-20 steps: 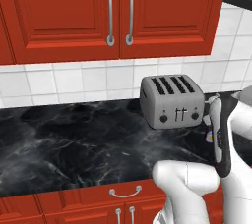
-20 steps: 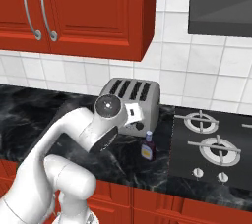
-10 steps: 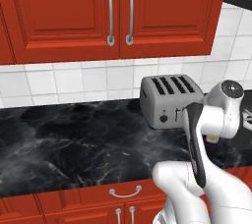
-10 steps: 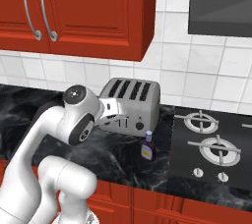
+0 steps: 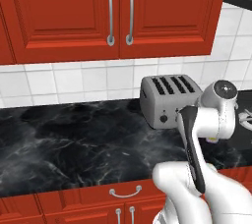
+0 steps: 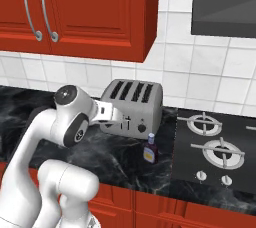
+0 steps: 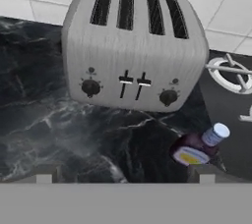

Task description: Take 2 condiments from the cabinet and move them on the counter near the stove.Make sure the condiments are lined up with each other, next to each other.

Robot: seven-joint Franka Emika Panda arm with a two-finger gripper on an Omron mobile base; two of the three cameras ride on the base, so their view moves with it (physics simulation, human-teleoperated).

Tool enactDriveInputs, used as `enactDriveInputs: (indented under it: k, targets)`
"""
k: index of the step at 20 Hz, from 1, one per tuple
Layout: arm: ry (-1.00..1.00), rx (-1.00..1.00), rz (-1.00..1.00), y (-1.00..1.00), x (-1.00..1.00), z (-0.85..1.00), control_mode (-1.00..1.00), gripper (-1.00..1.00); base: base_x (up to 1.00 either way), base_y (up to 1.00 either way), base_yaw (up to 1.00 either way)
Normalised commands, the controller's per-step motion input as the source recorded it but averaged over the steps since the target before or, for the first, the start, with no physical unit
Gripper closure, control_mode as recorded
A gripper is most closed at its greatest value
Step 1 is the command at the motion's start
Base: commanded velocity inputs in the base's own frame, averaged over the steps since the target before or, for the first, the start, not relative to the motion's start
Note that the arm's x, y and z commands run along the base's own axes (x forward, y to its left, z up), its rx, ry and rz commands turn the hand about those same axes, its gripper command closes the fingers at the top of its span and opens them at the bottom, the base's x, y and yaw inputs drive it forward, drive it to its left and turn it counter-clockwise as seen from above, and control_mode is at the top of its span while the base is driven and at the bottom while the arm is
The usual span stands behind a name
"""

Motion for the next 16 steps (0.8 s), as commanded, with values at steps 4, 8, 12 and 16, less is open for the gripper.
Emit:
enactDriveInputs:
  k: [4, 8, 12, 16]
  targets:
    - [0.03, 0.17, -0.44, 0.28, 0.00, 0.26, -1.00, -1.00, 0.00, 0.00, 0.00]
    - [0.01, 0.10, -0.14, 0.08, 0.00, 0.22, -1.00, -1.00, 0.00, 0.00, 0.00]
    - [0.01, 0.07, 0.01, 0.00, 0.00, 0.12, -1.00, -1.00, 0.00, 0.00, 0.00]
    - [0.00, 0.01, 0.10, 0.00, 0.00, 0.09, -1.00, -1.00, 0.00, 0.00, 0.00]
